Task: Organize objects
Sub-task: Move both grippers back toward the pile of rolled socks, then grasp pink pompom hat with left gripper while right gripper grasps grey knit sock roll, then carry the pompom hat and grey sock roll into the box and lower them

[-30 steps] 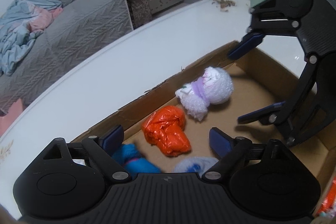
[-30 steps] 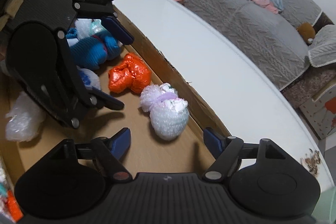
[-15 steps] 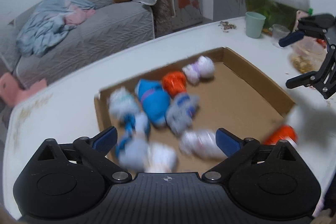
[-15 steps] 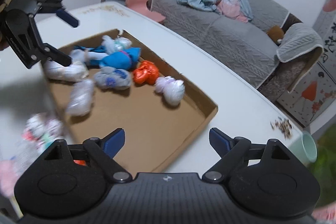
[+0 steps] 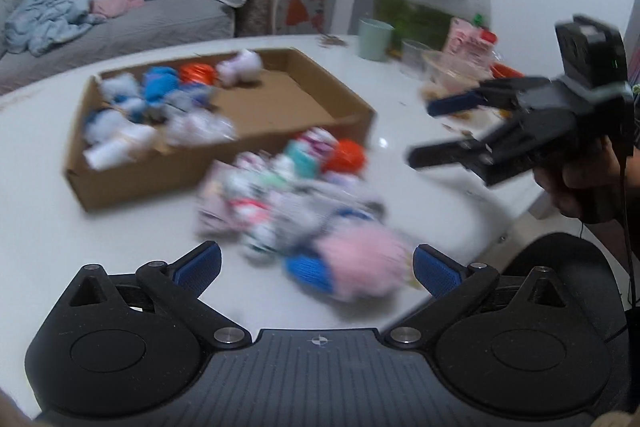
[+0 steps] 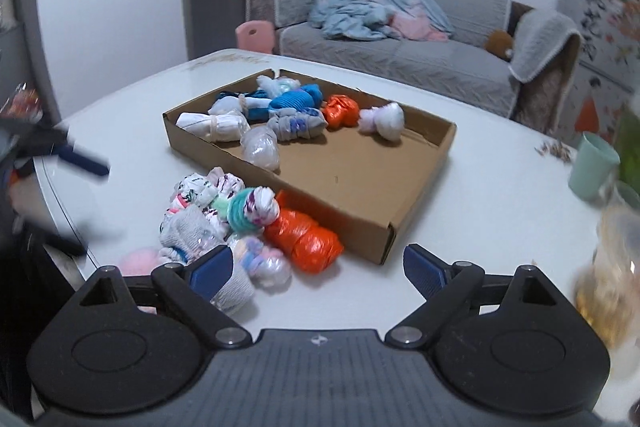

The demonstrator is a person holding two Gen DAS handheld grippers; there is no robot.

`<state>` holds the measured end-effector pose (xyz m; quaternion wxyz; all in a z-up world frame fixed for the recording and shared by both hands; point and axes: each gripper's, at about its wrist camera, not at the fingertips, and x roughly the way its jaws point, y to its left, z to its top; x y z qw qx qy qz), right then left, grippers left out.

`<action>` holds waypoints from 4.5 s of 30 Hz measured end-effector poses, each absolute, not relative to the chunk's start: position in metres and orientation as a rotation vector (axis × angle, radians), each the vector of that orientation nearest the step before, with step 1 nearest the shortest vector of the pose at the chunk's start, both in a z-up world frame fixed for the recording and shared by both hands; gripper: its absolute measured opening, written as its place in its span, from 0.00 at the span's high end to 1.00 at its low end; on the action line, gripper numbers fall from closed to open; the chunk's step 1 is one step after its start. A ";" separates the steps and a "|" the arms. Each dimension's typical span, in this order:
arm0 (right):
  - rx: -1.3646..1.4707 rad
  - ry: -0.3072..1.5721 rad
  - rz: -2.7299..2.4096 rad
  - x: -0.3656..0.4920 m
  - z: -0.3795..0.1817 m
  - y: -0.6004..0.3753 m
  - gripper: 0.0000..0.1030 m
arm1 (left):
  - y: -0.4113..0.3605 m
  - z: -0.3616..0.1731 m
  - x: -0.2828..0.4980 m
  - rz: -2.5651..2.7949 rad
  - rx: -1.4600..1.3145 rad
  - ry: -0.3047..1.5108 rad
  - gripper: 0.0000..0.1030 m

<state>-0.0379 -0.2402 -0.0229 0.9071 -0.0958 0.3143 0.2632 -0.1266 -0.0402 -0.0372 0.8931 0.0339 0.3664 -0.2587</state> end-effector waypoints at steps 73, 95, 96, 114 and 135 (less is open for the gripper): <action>-0.163 0.678 0.724 -0.072 -0.041 -0.193 0.63 | 0.007 -0.055 -0.124 -0.332 0.159 0.724 0.56; -0.211 0.603 0.528 0.035 0.055 -0.257 0.63 | -0.004 0.087 -0.012 -0.369 0.199 0.616 0.55; -0.214 0.603 0.530 0.042 0.057 -0.254 0.63 | -0.011 0.090 -0.003 -0.378 0.197 0.617 0.56; -0.193 0.776 0.465 0.152 0.013 -0.225 0.63 | -0.103 -0.003 0.136 -0.481 0.240 0.819 0.55; -0.420 0.865 0.513 0.179 -0.031 -0.198 0.63 | -0.104 -0.067 0.178 -0.473 0.332 0.888 0.54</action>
